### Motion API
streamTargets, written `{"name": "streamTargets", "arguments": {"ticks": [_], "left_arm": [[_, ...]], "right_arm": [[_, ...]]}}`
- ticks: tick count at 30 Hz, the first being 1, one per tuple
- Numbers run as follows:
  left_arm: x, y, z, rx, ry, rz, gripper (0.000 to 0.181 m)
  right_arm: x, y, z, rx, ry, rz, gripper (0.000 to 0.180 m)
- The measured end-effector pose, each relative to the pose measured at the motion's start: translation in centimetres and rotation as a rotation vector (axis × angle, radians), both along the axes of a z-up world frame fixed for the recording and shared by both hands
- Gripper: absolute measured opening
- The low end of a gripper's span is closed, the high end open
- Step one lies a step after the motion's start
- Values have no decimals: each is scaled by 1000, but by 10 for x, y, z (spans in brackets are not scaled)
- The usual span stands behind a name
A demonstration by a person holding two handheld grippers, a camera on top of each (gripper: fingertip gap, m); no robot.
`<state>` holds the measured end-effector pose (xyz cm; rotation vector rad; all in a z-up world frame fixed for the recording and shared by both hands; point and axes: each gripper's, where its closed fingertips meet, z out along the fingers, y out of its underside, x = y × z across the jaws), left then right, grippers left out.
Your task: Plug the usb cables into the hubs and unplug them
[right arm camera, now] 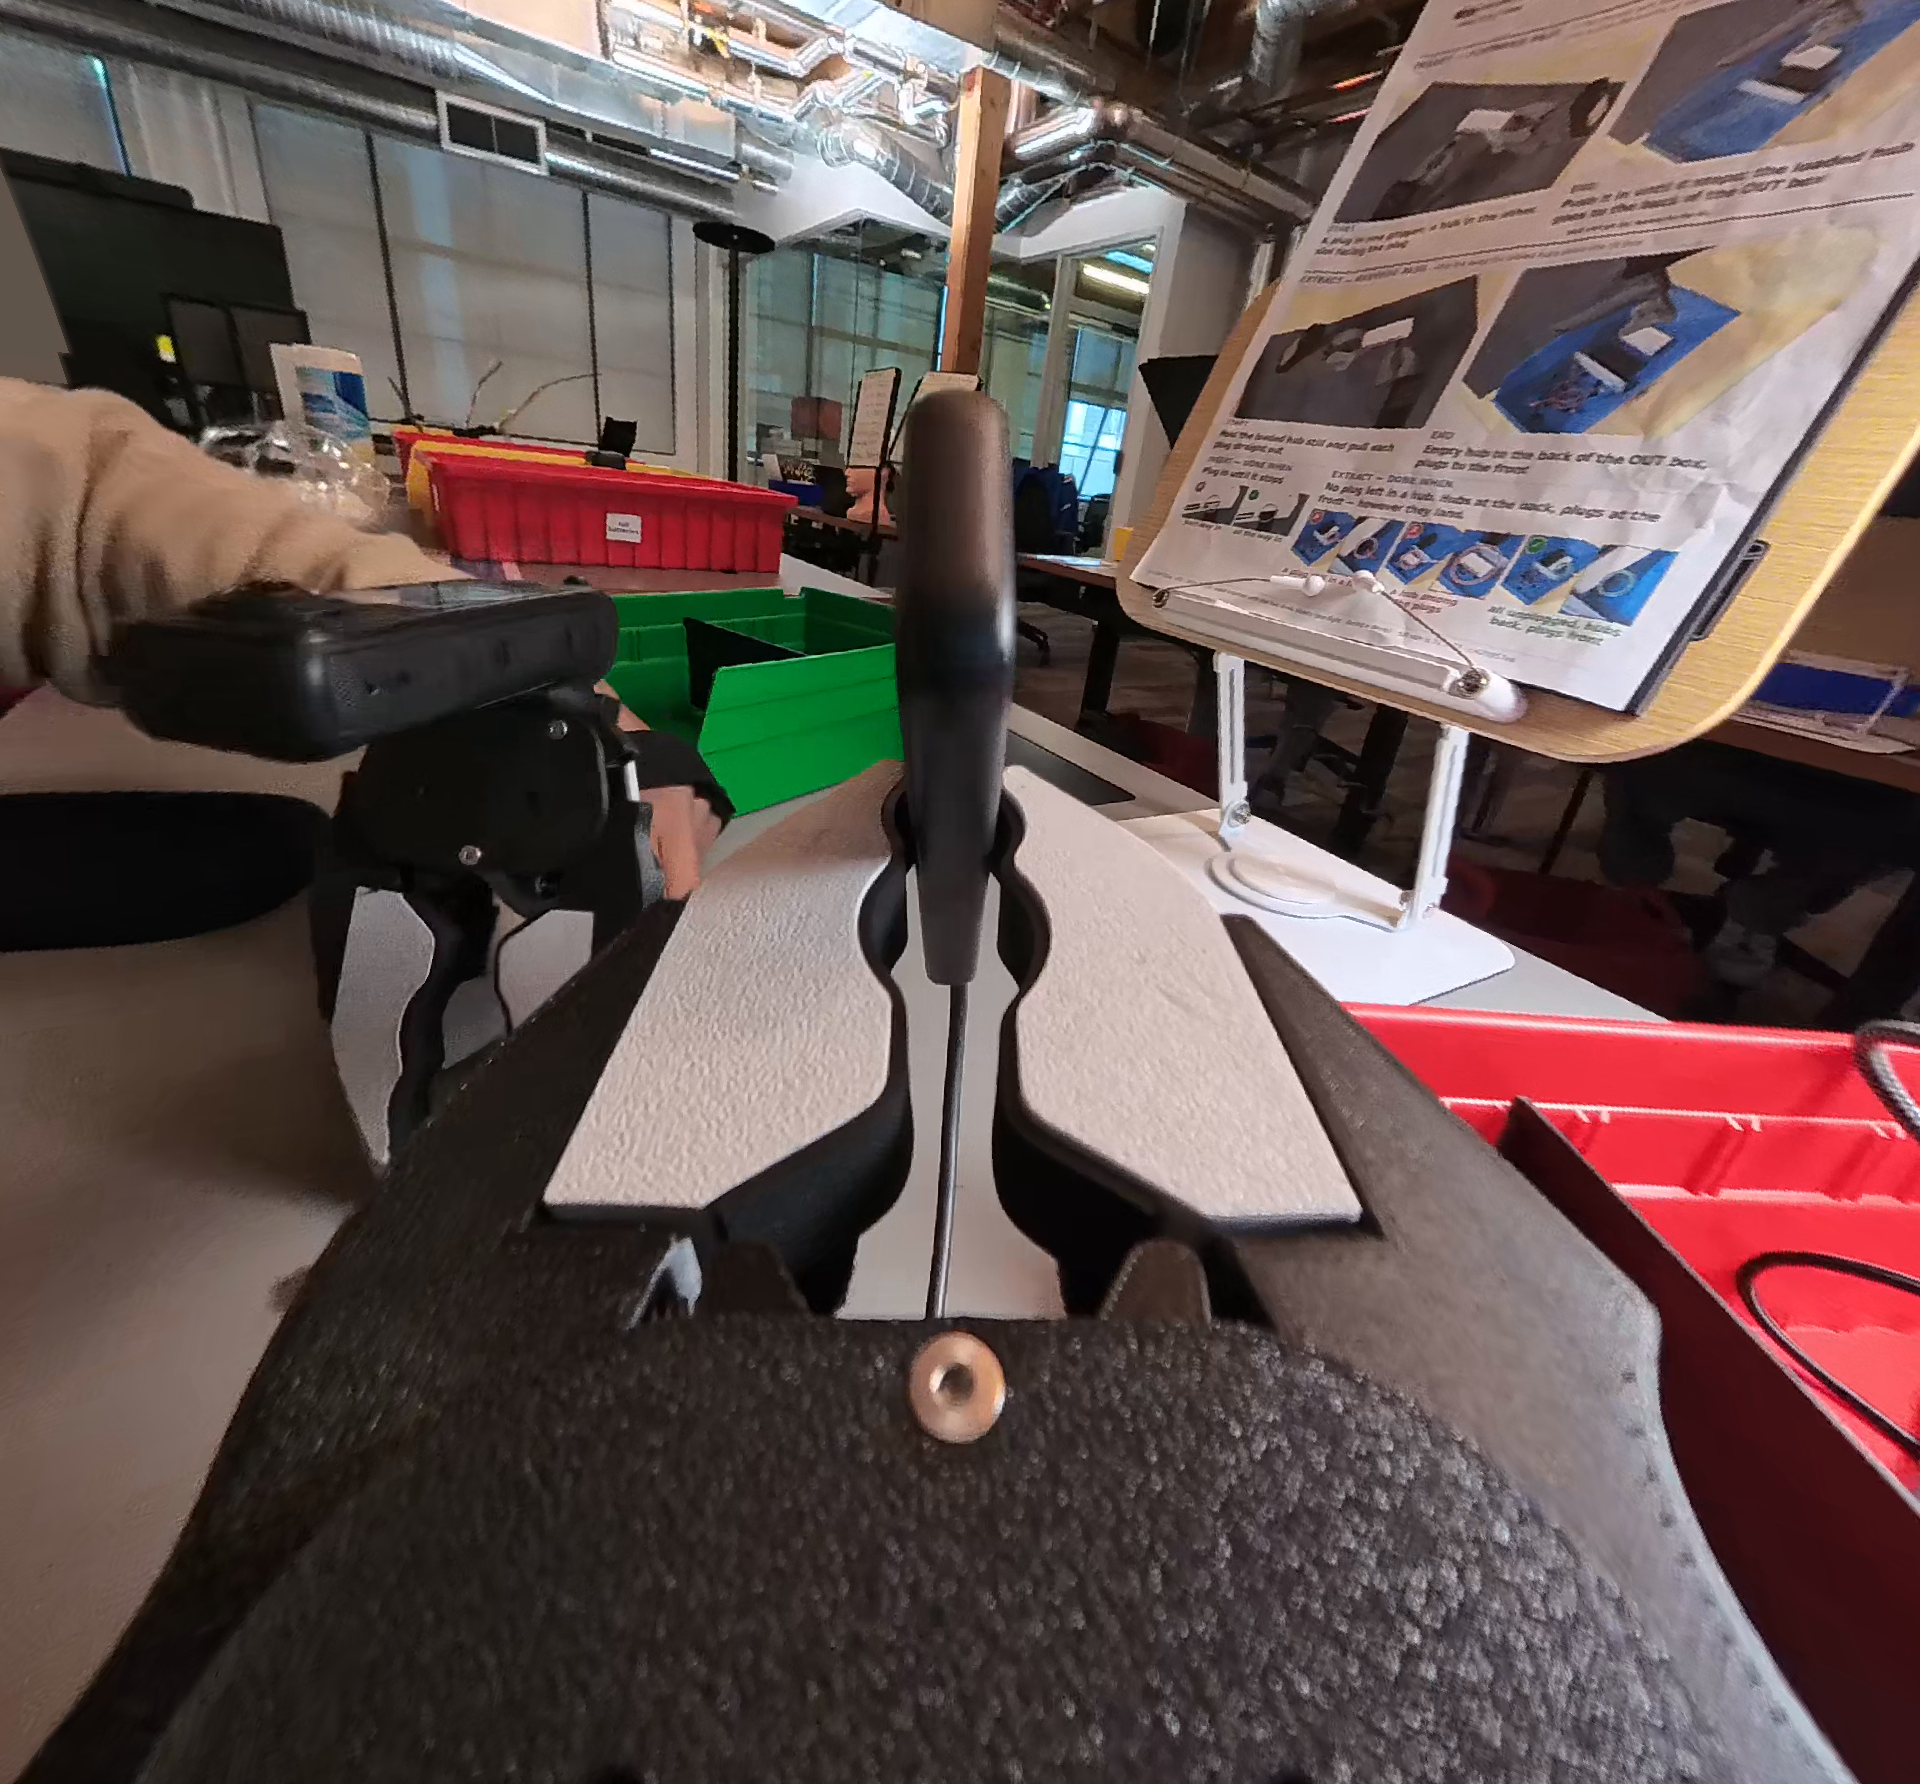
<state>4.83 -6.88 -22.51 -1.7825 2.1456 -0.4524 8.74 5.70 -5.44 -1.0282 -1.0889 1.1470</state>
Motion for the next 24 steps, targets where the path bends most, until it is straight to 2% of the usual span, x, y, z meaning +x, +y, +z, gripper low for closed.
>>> {"name": "streamTargets", "arguments": {"ticks": [5, 8, 11, 18, 21, 24], "left_arm": [[2, 1, -2, -73, 17, -19, 13], [1, 8, -2, -63, -5, 82, 8], [-9, 15, -1, -82, -28, 258, 8], [-36, 20, 27, -332, -376, 677, 7], [-39, 16, 48, -454, -596, 761, 7], [-39, 9, 62, -567, -730, 789, 7]], "right_arm": [[2, 4, 0, -27, 14, 3, 12], [2, 3, 0, -21, 11, 2, 12], [1, 2, 0, -23, 11, 10, 12], [-5, -7, -5, -14, -17, 48, 12], [-8, -11, -8, -16, -30, 71, 12], [-12, -17, -12, -17, -47, 104, 12]]}}
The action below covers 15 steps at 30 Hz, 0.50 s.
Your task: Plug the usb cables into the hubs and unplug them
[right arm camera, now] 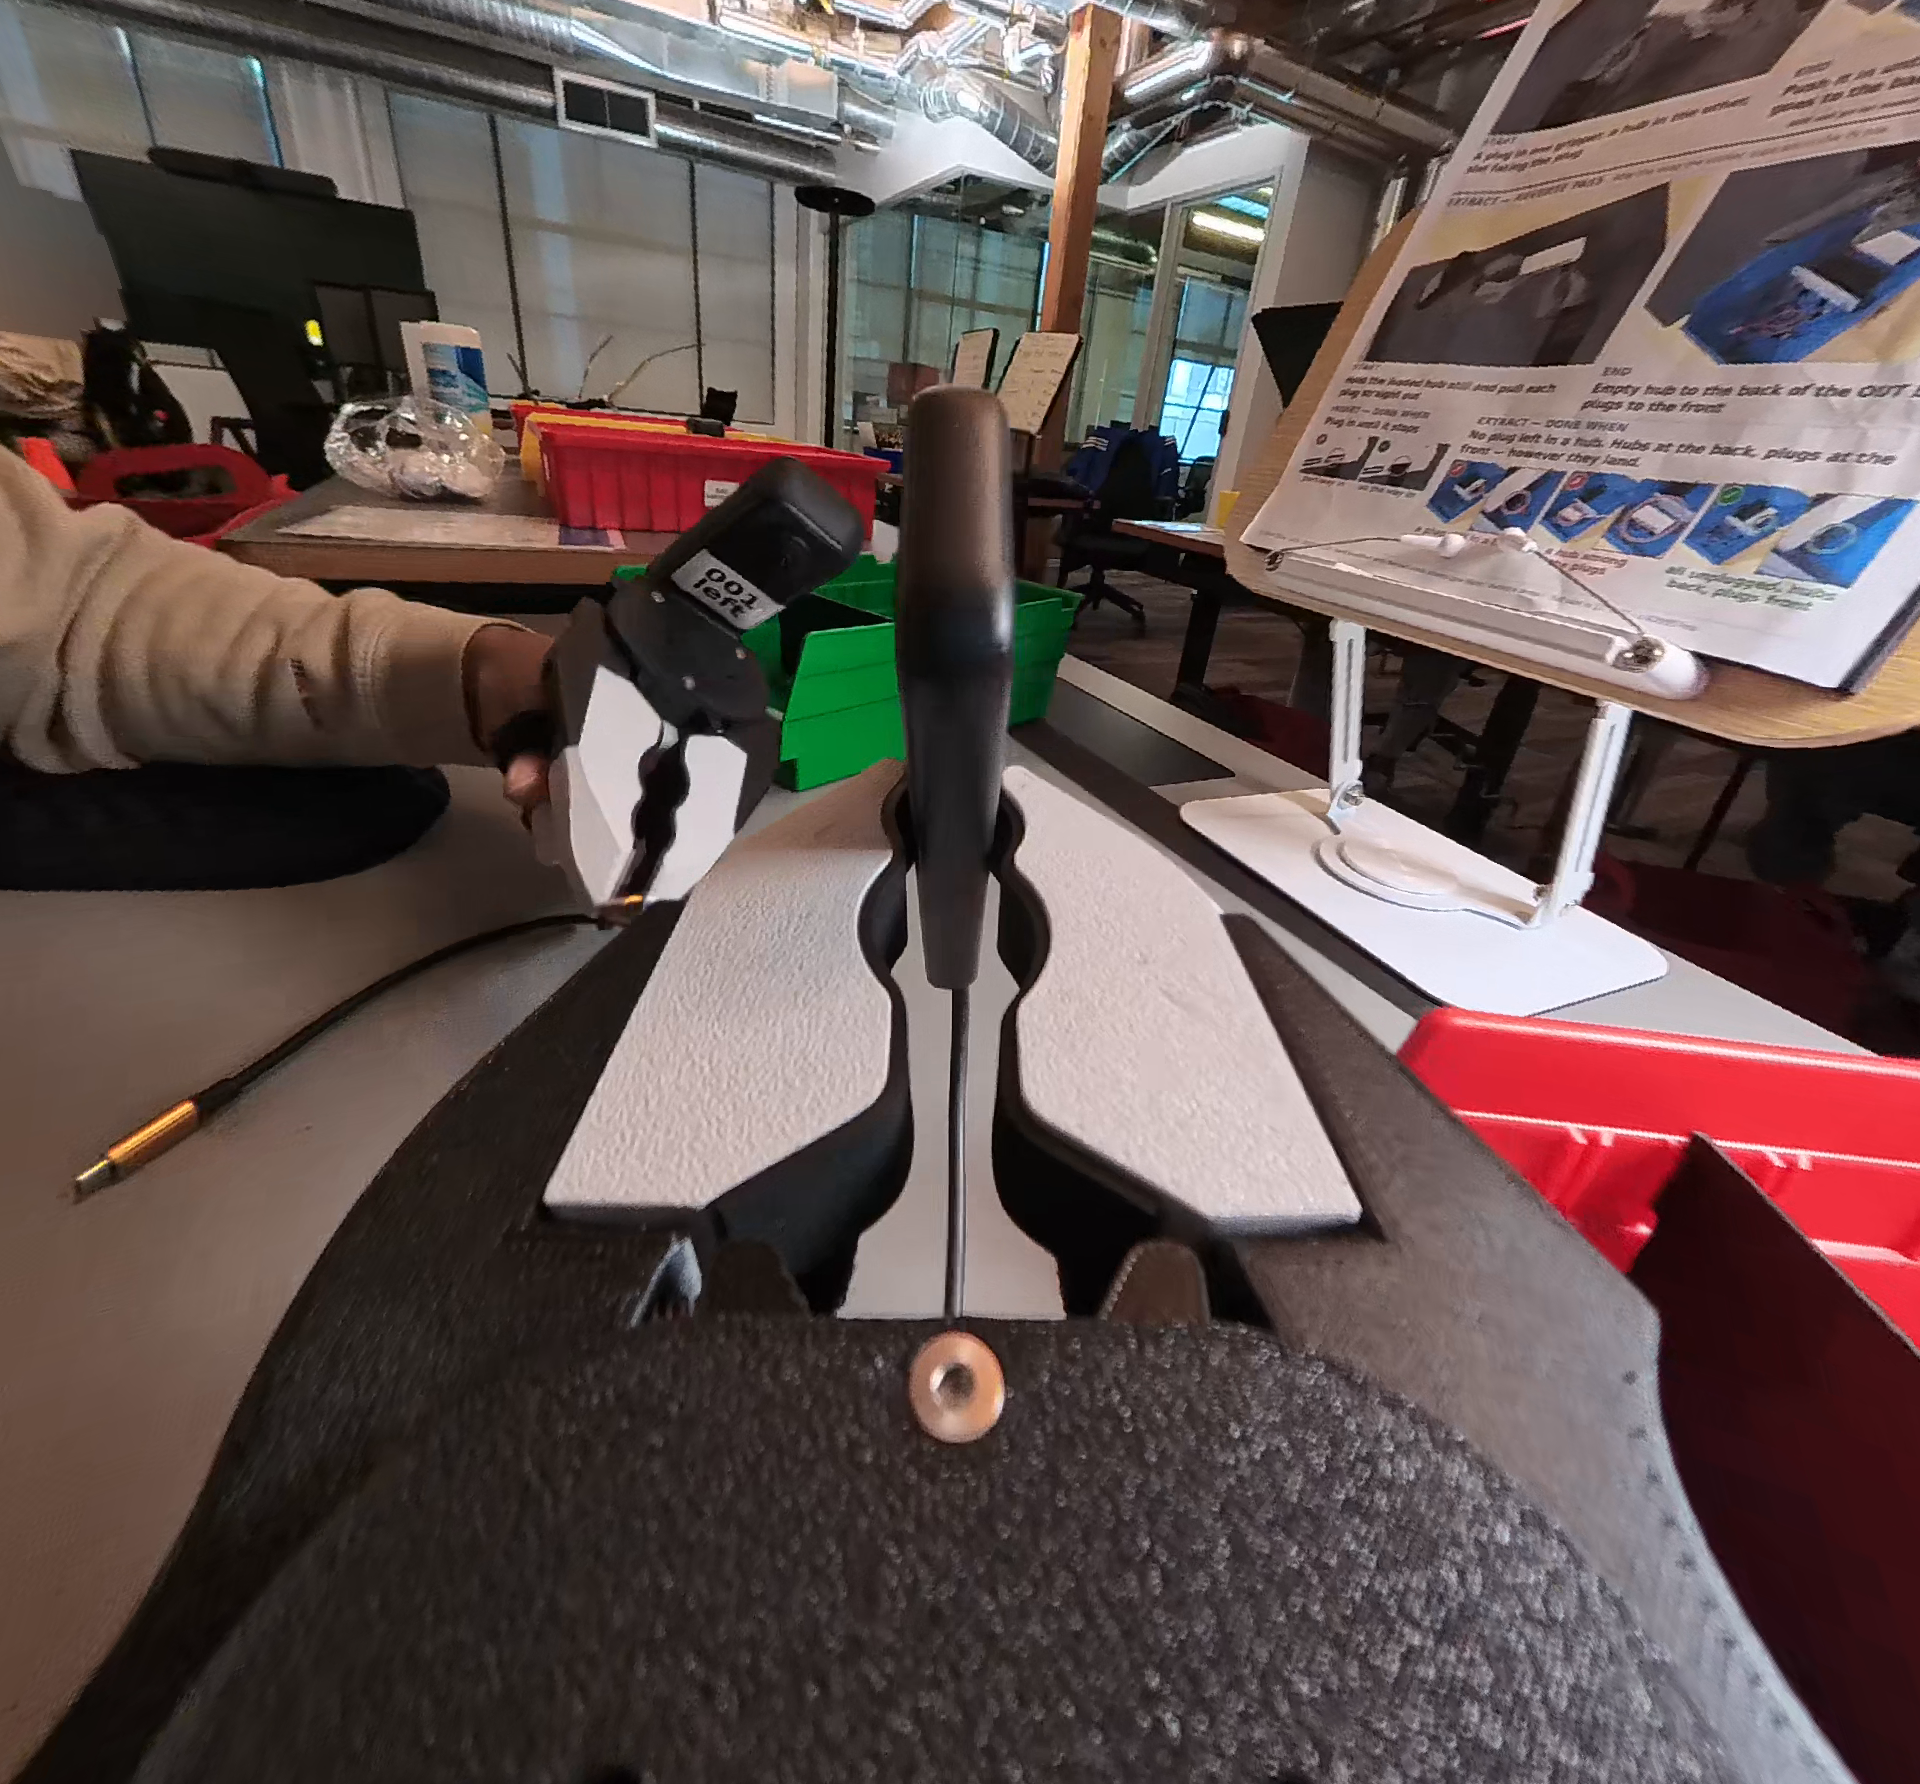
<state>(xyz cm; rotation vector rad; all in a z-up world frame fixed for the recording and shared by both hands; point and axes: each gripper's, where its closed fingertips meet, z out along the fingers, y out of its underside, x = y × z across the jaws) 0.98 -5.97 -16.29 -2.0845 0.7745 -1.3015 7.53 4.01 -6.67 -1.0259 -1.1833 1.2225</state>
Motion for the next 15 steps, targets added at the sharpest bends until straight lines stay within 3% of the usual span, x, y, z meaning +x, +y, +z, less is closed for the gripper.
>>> {"name": "streamTargets", "arguments": {"ticks": [8, 15], "left_arm": [[7, -16, 23, -76, -235, 20, 7], [12, -20, 27, -134, -329, -13, 7]], "right_arm": [[-8, -23, -9, 16, -54, 119, 12], [-10, -32, -13, 17, -85, 178, 12]]}}
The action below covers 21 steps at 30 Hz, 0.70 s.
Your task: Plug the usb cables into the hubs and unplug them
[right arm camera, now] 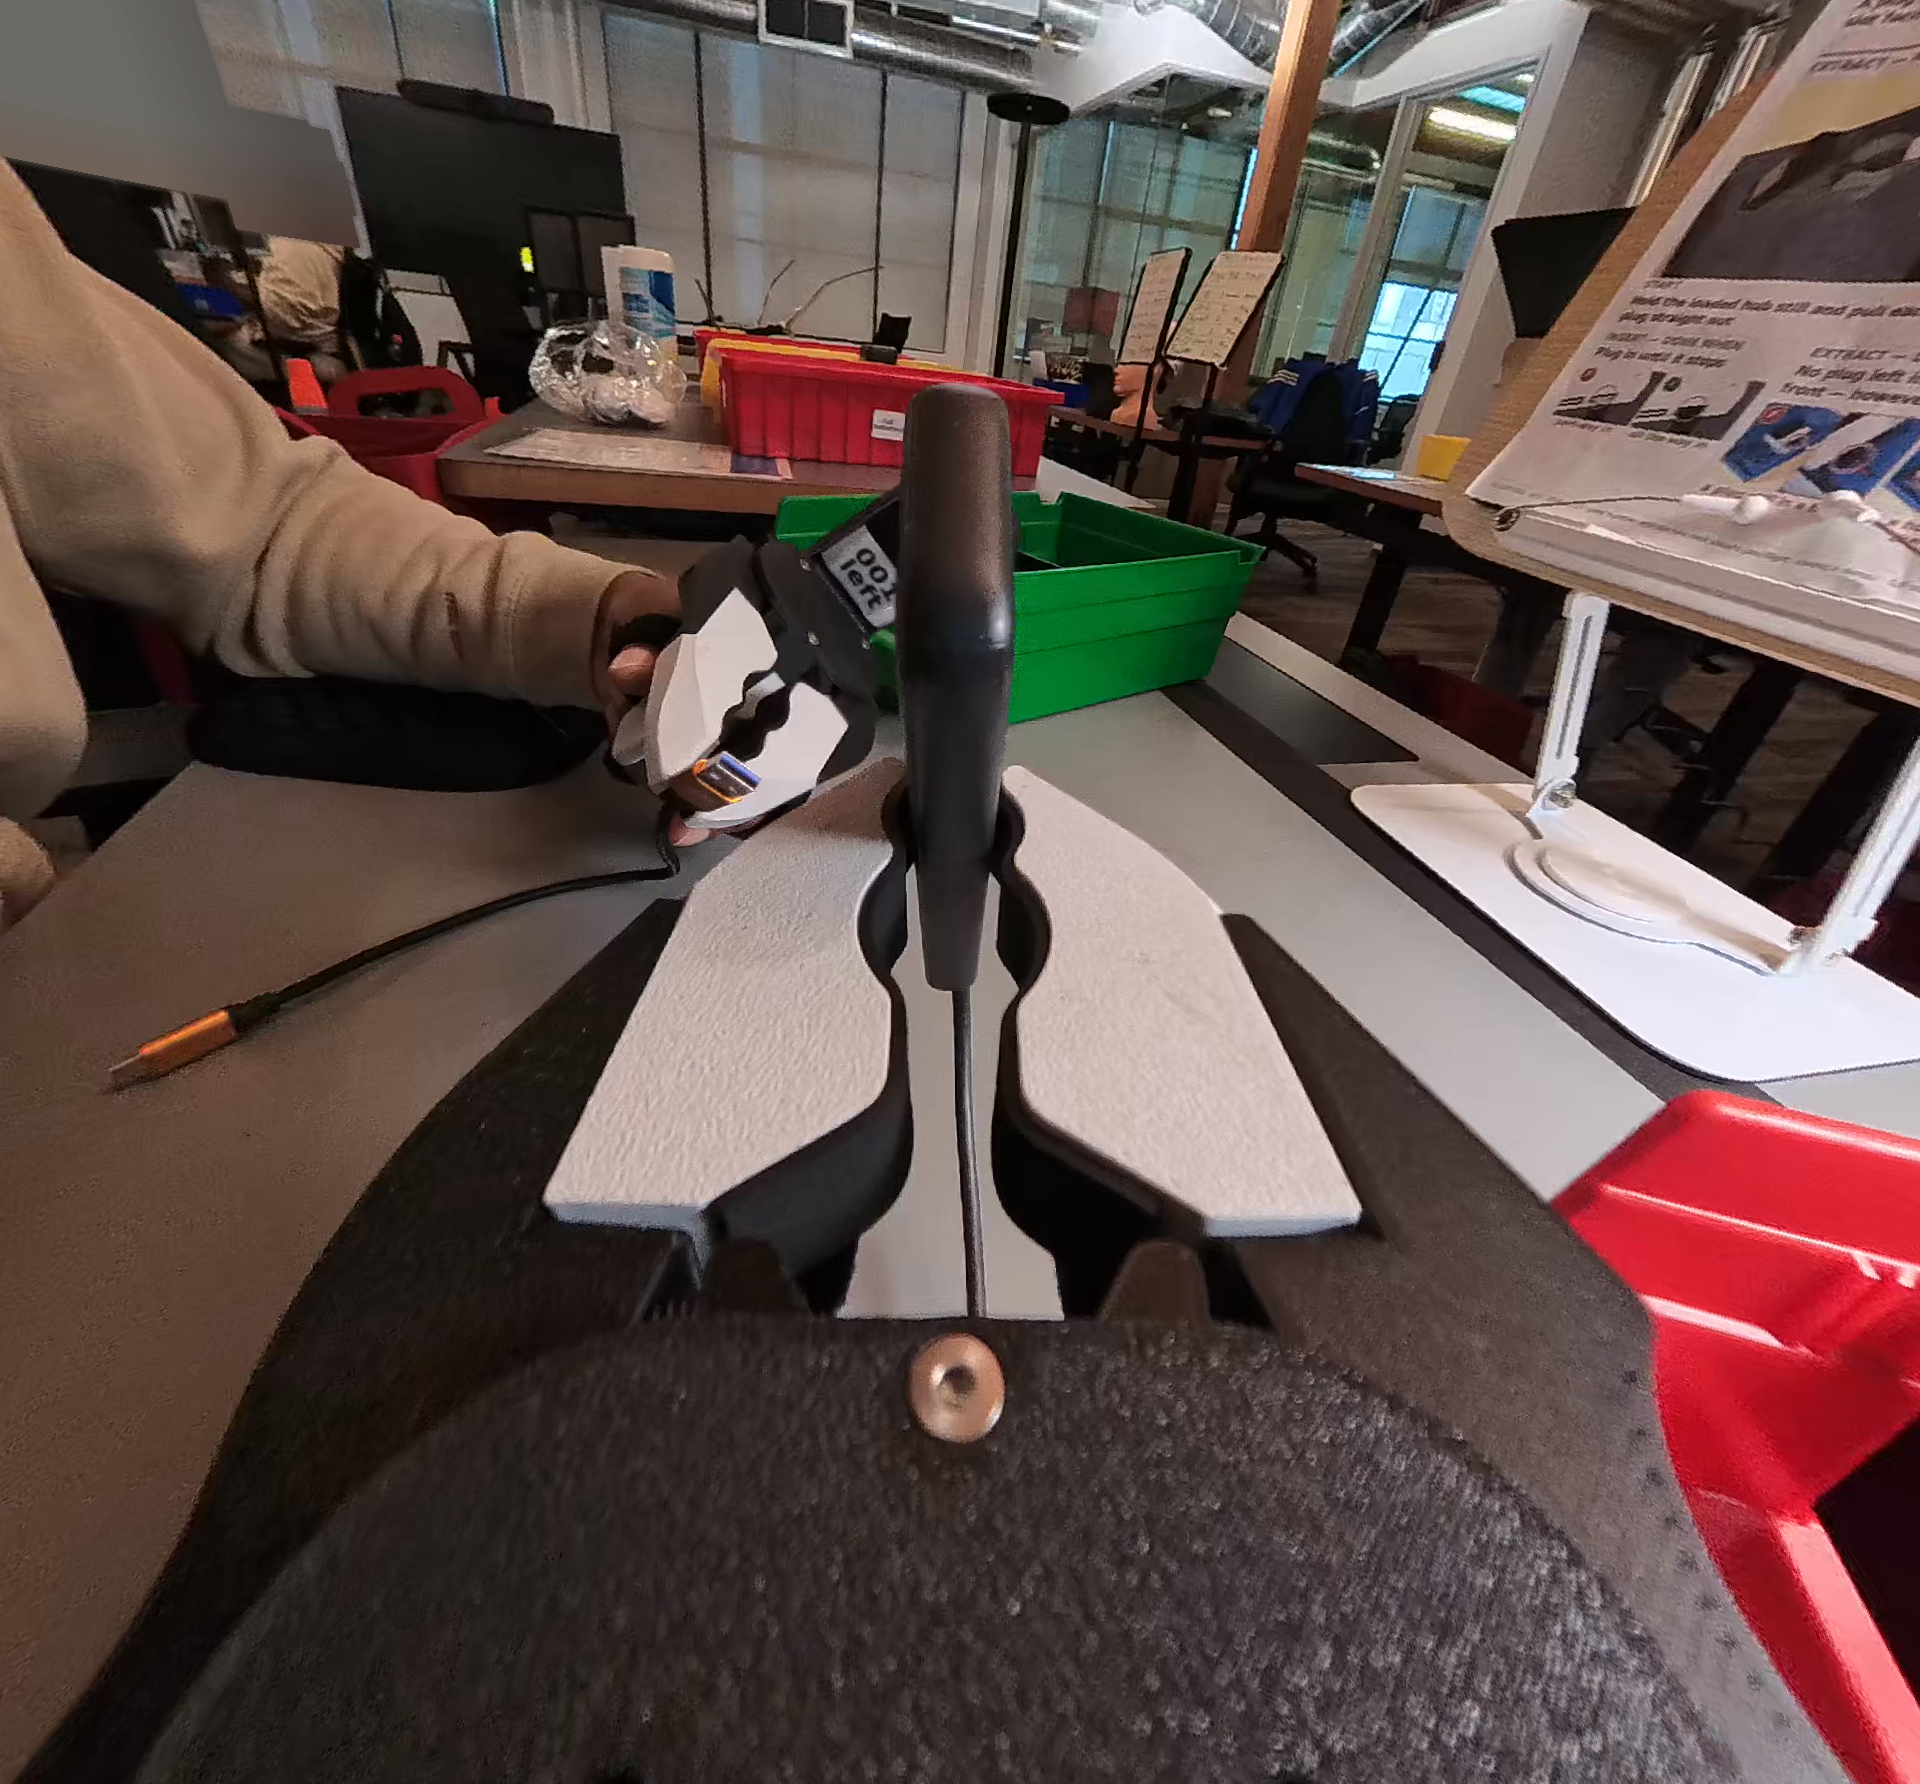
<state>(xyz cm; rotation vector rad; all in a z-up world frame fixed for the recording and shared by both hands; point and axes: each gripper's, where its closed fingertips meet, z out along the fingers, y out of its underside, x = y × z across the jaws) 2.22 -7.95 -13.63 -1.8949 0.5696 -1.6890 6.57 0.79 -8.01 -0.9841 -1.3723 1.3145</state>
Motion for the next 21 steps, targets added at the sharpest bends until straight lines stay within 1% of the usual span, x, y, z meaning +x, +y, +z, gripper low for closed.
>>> {"name": "streamTargets", "arguments": {"ticks": [4, 9, 15, 21], "left_arm": [[4, -6, 0, -14, -35, -41, 7], [11, -10, 2, -44, -43, -65, 7], [24, -16, 0, -112, -36, -109, 7], [37, -17, 9, -142, -49, -140, 7]], "right_arm": [[-1, -8, -4, 3, -28, 47, 12], [-1, -26, -10, 19, -93, 152, 12], [2, -46, -11, 159, -241, 252, 12], [11, -63, -4, 242, -399, 375, 12]]}}
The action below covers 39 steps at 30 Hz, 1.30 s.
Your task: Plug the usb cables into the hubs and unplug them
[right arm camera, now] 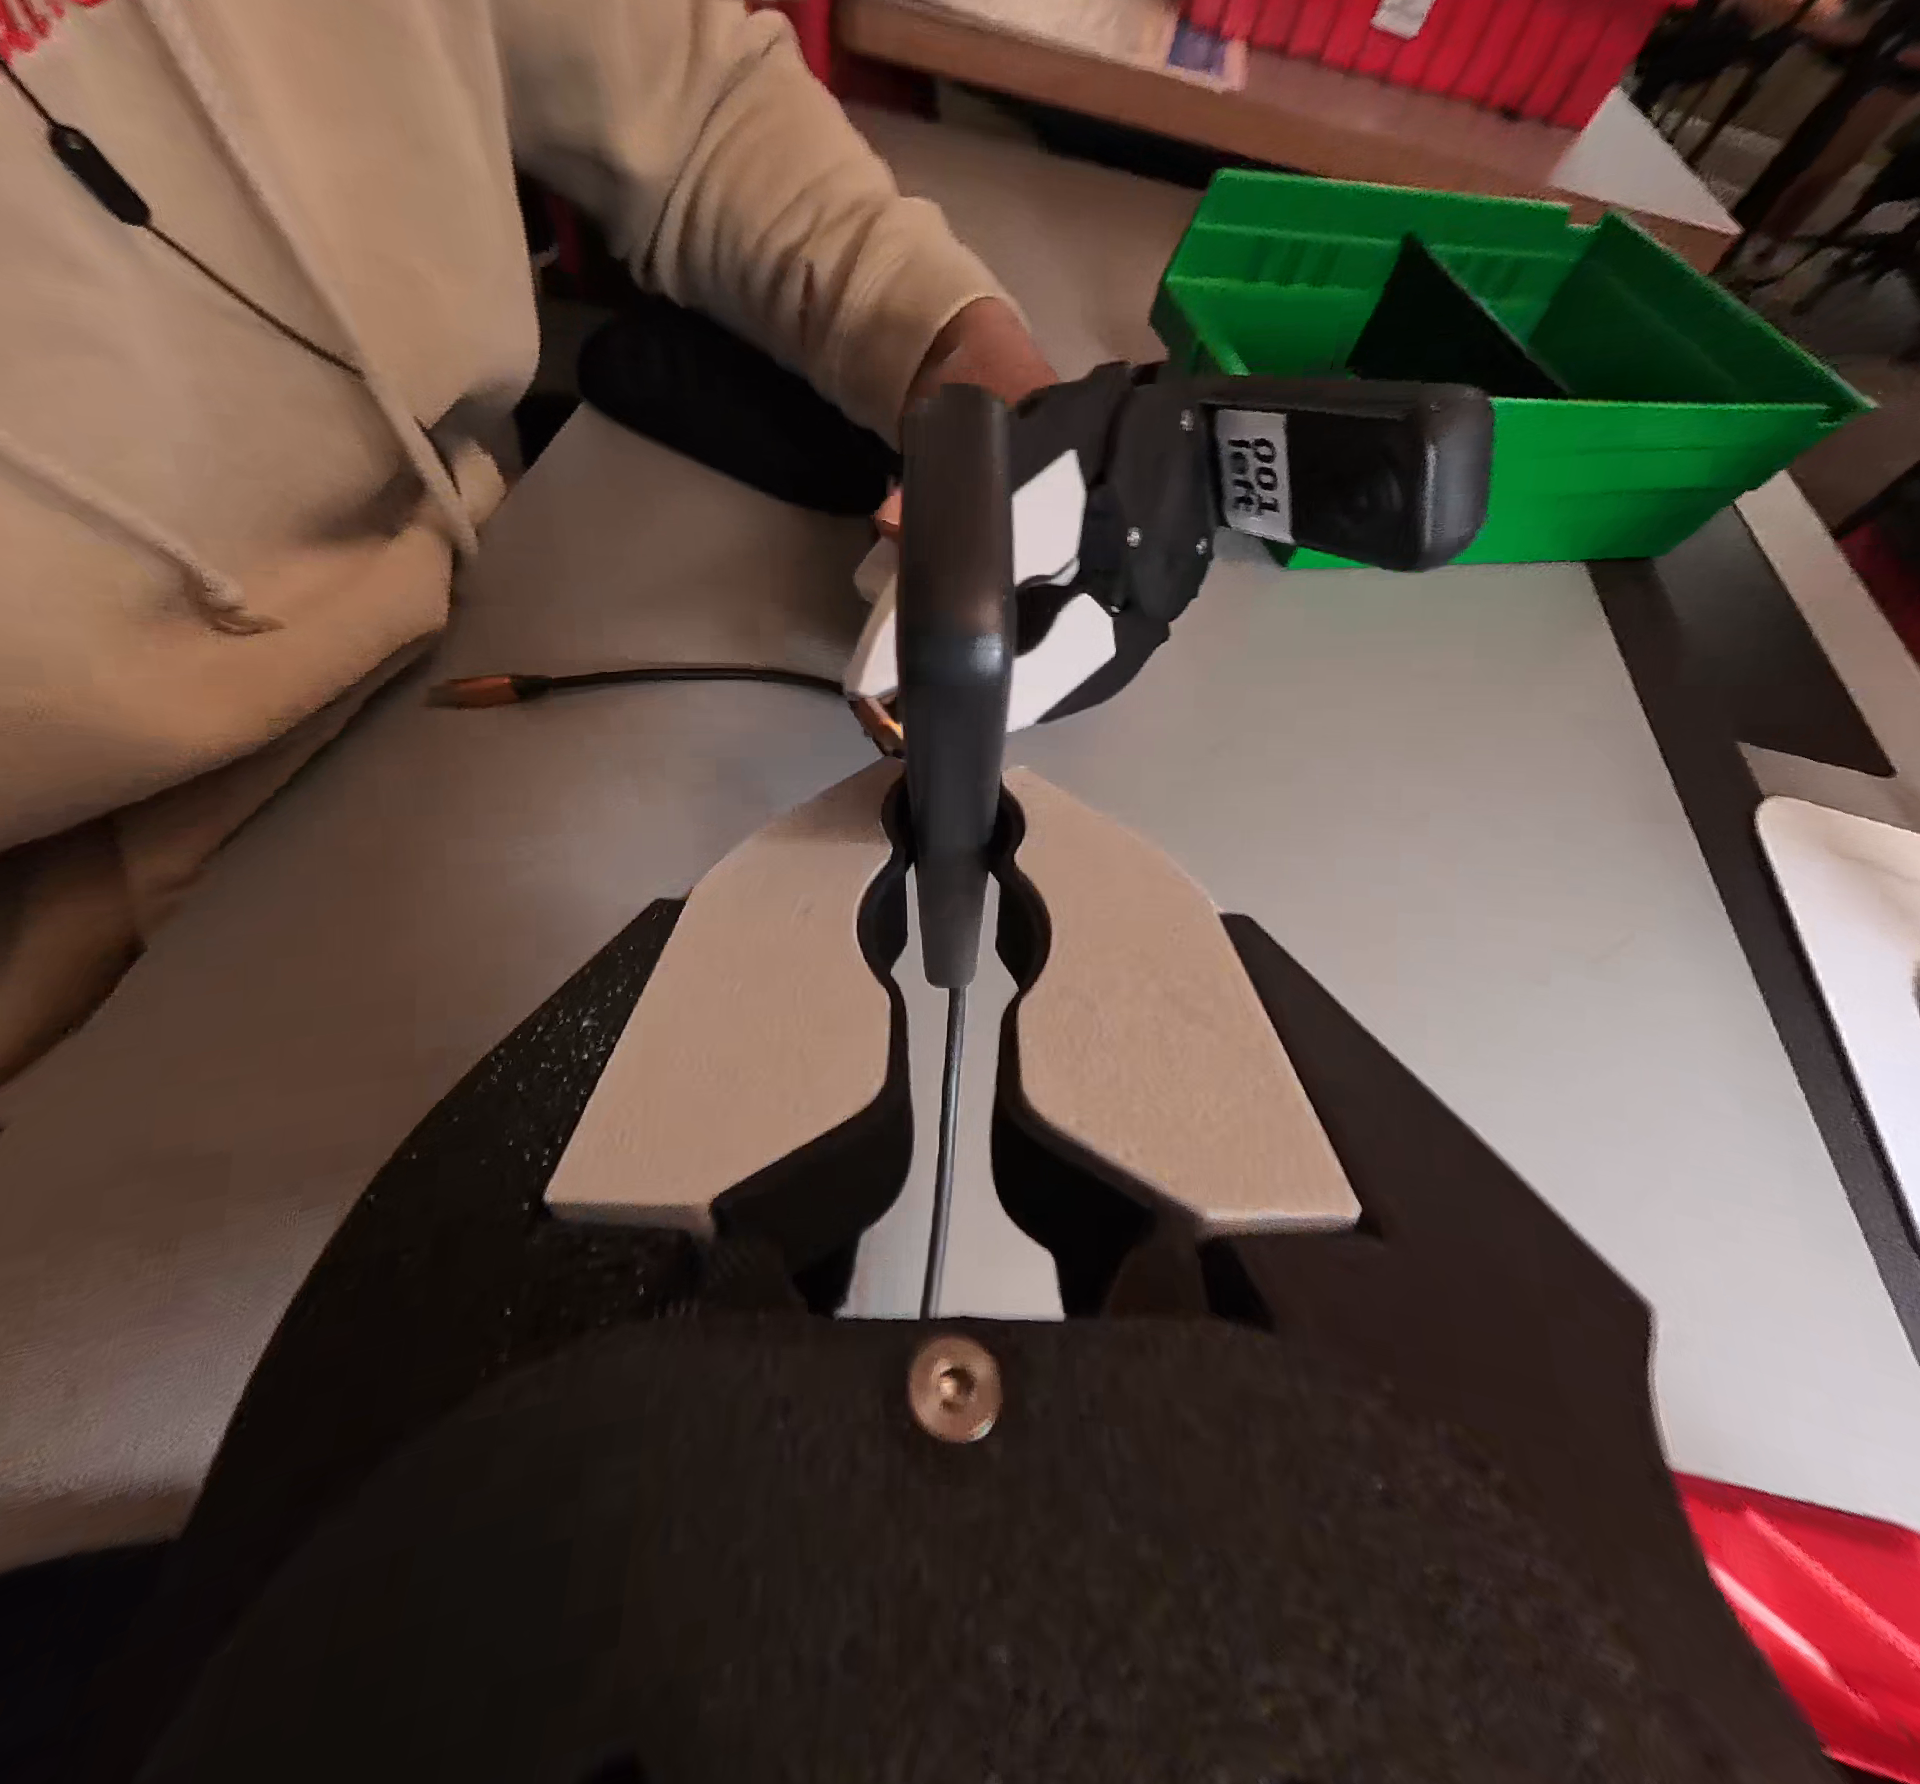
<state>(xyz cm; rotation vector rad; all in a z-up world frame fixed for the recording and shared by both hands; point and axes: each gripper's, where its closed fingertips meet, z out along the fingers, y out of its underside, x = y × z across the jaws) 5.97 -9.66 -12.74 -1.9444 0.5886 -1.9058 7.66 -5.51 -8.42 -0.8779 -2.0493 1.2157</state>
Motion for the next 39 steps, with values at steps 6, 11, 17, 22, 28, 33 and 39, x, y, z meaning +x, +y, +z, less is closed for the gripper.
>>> {"name": "streamTargets", "arguments": {"ticks": [6, 11, 17, 22, 28, 33, 39], "left_arm": [[15, 9, 16, -31, -29, -31, 7], [23, 17, 19, -54, -55, -28, 7], [24, 16, 6, -121, -69, -40, 7], [23, 12, 7, -132, -76, -65, 7], [22, 10, 0, -178, -70, -74, 7], [29, 3, -3, -213, -73, -111, 7], [35, -5, -5, -267, -111, -164, 7]], "right_arm": [[9, 8, 18, 37, -25, 26, 12], [23, 17, 14, -34, -4, 25, 12], [28, 16, -2, -90, -37, 39, 12], [24, 14, -14, -86, -72, 43, 12], [21, 9, -23, 13, -112, 42, 12], [23, 2, -30, 77, -157, 66, 12], [28, -4, -32, 196, -187, 106, 12]]}}
